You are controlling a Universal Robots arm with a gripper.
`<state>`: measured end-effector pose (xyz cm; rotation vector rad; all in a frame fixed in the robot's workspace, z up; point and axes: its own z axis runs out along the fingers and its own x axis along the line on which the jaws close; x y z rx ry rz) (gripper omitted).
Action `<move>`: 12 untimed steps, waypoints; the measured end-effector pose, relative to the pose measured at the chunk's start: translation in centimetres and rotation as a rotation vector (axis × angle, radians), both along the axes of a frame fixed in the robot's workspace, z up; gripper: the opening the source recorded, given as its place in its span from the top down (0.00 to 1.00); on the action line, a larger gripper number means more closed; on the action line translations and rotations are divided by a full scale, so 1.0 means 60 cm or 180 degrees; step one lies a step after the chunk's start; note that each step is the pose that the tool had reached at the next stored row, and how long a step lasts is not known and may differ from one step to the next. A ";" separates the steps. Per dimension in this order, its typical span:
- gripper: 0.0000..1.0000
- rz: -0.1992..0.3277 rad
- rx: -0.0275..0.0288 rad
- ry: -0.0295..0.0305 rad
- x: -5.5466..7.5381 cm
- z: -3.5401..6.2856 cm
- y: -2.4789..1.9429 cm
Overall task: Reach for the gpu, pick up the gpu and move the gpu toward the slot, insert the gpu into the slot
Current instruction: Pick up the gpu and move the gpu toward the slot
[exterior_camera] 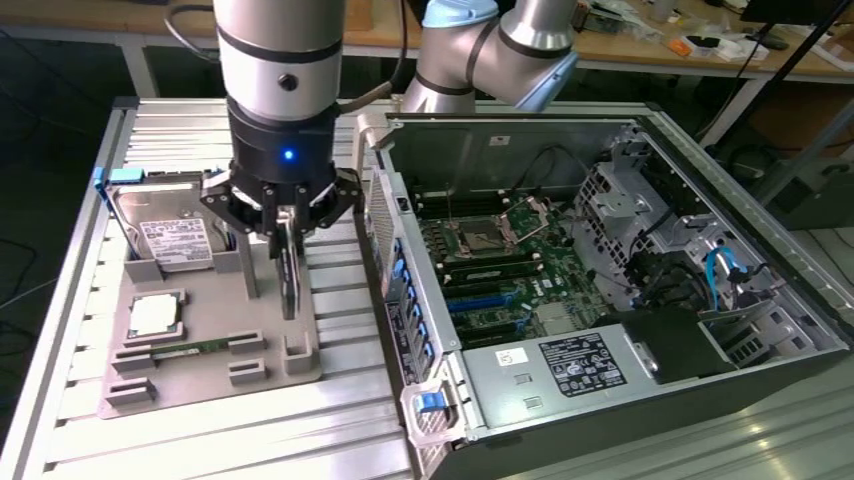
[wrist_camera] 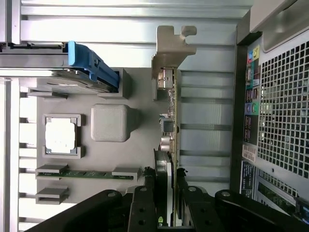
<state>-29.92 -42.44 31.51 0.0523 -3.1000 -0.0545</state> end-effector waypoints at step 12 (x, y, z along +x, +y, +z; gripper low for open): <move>0.73 0.0000 -0.0029 -0.0004 0.000 0.075 0.0001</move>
